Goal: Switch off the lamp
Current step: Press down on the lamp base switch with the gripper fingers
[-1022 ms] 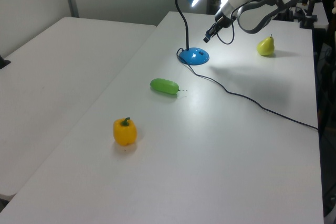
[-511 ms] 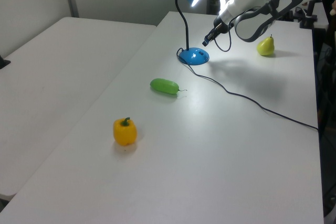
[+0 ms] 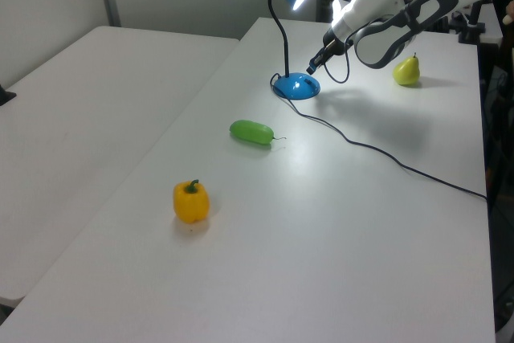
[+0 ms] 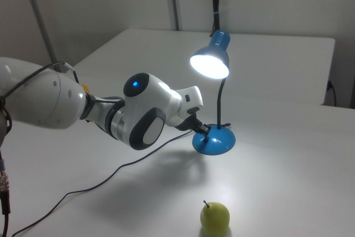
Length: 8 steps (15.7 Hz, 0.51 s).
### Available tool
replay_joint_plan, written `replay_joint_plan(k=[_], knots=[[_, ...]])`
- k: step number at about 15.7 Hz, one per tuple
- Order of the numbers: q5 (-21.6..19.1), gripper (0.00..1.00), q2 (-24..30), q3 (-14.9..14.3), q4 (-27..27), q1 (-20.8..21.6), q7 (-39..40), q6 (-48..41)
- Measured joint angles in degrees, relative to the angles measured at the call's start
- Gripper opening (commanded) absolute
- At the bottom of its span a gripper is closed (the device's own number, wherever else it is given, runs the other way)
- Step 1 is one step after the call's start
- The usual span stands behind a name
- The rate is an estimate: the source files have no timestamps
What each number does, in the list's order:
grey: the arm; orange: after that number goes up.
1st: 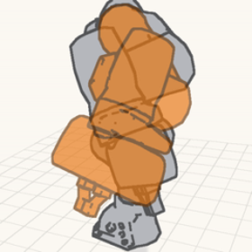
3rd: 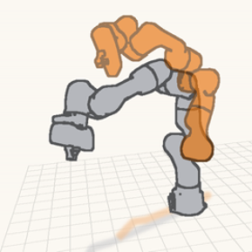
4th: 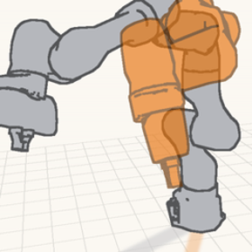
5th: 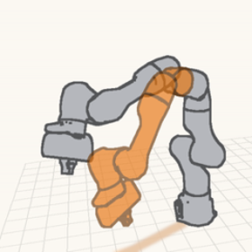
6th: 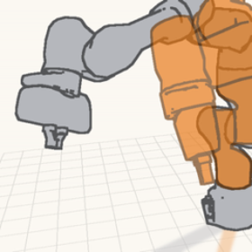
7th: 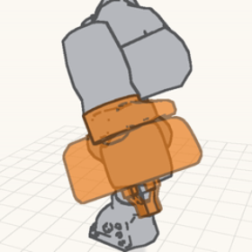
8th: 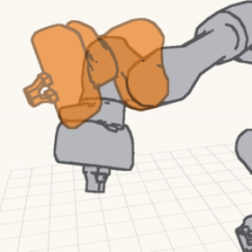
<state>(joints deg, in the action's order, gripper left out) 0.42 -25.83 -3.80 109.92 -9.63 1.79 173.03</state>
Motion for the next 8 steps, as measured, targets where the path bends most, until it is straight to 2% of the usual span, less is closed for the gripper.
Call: replay_joint_plan(k=[8], knots=[[0.0, 0.0, -2.16, 0.0, -0.26, 0.07, 0.0, 3.86]])
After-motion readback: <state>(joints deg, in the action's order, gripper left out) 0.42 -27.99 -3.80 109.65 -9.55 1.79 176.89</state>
